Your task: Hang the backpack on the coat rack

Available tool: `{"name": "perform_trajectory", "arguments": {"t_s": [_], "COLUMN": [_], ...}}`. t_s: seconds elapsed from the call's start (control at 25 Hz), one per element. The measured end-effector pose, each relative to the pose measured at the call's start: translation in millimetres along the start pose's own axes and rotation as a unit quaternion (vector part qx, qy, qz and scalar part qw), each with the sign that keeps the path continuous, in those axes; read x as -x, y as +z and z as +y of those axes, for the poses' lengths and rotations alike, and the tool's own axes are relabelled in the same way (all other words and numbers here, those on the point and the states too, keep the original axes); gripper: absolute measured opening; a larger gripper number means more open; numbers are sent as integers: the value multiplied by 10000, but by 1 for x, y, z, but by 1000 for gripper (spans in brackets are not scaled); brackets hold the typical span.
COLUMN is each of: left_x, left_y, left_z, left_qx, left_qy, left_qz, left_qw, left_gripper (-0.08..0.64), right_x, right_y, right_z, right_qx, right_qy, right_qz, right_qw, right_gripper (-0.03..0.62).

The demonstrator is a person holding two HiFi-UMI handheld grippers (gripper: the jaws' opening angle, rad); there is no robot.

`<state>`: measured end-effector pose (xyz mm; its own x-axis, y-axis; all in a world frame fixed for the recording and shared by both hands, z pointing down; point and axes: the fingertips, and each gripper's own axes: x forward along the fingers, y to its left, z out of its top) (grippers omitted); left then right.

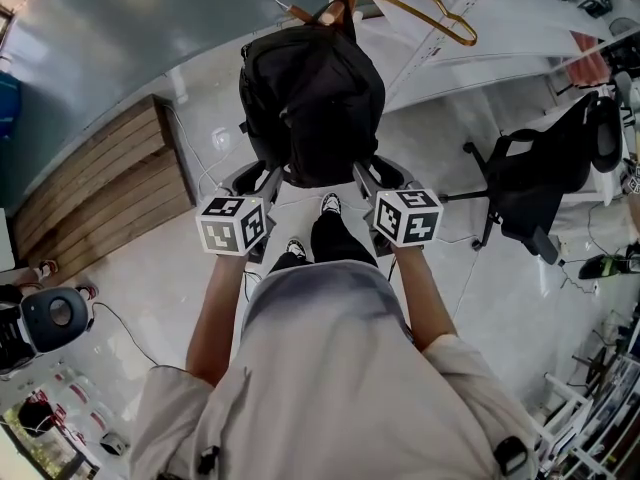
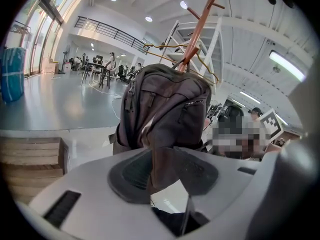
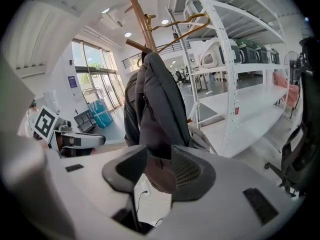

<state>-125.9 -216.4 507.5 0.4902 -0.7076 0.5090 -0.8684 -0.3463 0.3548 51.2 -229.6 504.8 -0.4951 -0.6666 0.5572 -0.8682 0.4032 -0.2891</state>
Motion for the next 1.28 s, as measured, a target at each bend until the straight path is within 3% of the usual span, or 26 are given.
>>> {"name": "perform_trajectory", "arguments": {"t_s": [0.56,0.92,1.12,1.28], "left_x": [42,70,84,93], "left_y": [-12,-14,-17,-22], "left_z": [-24,-33,-33,-36], "left_qx": [62,57,-216,-200], "left_qy": [-157,-214,-22,-46], "left_qz": [-395,-579,-656,-761], "left_qw": [9991,9981,9976,9969], "left_gripper": [61,44,34,20], "right_x": [36,58,72,81], "right_y": [-19,-24,-31,-34], "right_z": [30,46,48,49], "right_qx": [100,285,249,230], "right_qy": [223,71,-36,-107], "right_qz": [-65,-139,-158,-240], "right_qw": [9997,9995,9996,9994], "right_gripper": [80,51,45,28]}}
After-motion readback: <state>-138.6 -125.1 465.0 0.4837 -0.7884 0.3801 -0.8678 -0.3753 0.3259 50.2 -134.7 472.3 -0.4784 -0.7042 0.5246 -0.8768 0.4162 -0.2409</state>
